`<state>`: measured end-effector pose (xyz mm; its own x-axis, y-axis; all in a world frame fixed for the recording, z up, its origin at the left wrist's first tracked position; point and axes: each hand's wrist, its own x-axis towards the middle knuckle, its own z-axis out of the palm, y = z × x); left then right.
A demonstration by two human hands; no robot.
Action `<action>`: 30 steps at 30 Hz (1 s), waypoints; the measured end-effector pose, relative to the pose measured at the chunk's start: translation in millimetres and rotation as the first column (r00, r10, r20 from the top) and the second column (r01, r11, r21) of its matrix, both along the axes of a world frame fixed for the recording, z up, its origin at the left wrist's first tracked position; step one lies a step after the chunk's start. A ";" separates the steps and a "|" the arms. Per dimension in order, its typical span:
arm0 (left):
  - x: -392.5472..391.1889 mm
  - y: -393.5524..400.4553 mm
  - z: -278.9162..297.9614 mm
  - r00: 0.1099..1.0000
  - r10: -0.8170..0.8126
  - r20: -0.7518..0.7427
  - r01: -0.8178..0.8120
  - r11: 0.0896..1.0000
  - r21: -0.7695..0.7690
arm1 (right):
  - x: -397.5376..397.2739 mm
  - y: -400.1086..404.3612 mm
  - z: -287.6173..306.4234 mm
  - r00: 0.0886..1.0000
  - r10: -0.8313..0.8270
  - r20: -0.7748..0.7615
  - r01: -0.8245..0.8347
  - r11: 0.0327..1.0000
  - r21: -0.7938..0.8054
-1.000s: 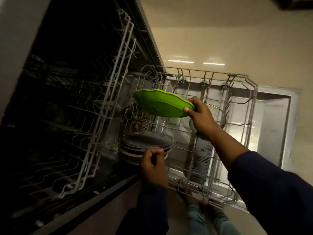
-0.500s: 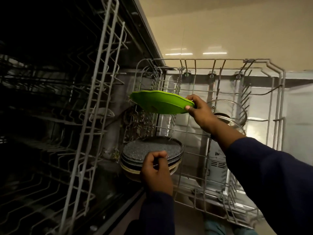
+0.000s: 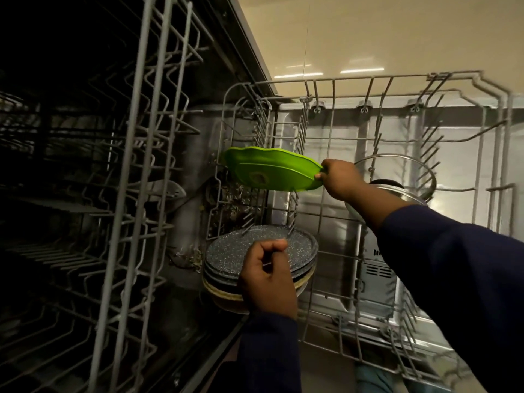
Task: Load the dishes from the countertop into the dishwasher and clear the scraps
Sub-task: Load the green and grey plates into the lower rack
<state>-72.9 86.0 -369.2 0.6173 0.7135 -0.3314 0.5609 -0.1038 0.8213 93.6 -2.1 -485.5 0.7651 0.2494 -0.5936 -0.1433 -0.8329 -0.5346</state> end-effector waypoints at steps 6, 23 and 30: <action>-0.6 3.8 -6.8 1.000 0.000 0.002 0.000 1.000 -0.012 | -6.3 10.8 -11.7 0.998 0.053 -0.042 -0.060 0.986 -0.158; 11.1 -5.5 70.3 0.999 -0.030 -0.015 0.032 0.993 0.115 | -29.2 -8.2 112.4 0.998 0.049 0.035 -0.054 0.988 0.144; -23.6 -42.8 211.9 0.991 0.002 0.134 -0.006 1.000 0.027 | -96.6 -33.1 281.0 0.986 0.154 -0.068 -0.125 0.940 0.318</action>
<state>-96.5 43.1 -157.3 0.6522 0.7235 -0.2263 0.4463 -0.1253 0.8861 -3.0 -35.2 -204.6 0.6563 0.5331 -0.5339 -0.0975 -0.6417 -0.7607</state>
